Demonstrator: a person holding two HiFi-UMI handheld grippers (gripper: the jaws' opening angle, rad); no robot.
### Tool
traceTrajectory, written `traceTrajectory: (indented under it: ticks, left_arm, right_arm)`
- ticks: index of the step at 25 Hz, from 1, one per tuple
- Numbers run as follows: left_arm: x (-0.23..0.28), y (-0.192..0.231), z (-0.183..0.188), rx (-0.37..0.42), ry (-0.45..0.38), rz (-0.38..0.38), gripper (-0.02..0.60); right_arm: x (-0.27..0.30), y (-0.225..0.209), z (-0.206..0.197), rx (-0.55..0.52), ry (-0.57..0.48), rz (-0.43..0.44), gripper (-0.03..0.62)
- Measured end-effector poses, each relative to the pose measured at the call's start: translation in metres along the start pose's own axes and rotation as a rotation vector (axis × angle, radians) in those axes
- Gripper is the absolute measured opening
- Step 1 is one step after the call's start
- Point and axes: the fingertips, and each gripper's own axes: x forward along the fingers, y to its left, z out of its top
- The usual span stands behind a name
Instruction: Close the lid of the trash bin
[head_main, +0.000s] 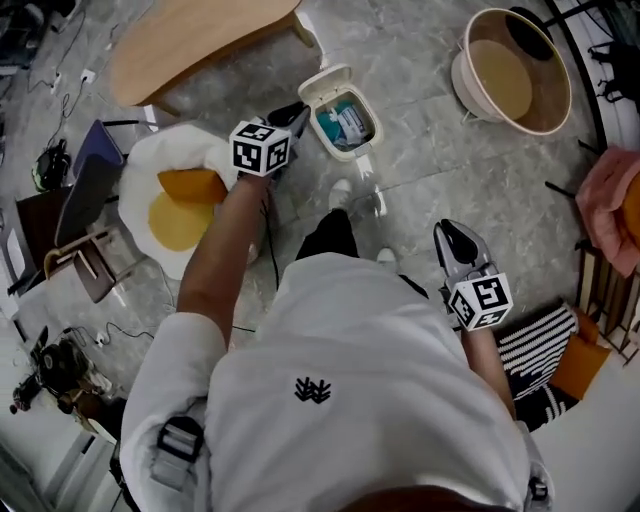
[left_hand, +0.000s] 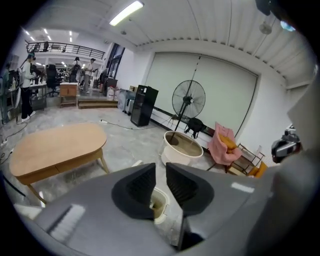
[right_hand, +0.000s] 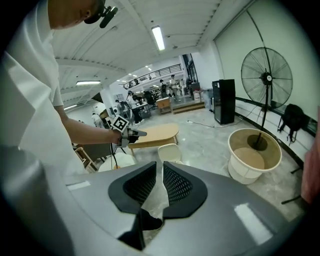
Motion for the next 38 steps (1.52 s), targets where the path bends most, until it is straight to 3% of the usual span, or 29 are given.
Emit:
traceTrajectory:
  ticks: [11,20,24,38]
  left_arm:
    - [0.130,0.113,-0.017,0.048,0.200,-0.018,0.081]
    - [0.191,0.152,-0.064,0.026,0.339,-0.014,0.081]
    - [0.199,0.152,-0.068,-0.014,0.359,-0.052,0.081]
    - [0.192,0.084,-0.105,-0.005,0.431,-0.157,0.081]
  right_arm:
    - [0.015,-0.020,-0.009,0.128,0.086,-0.174,0.035]
    - [0.022,-0.028,-0.022,0.188,0.134,-0.221,0.034]
    - [0.025,-0.029,-0.031,0.214,0.141,-0.228,0.034]
    - [0.019,-0.020,-0.044,0.262,0.119,-0.233,0.034]
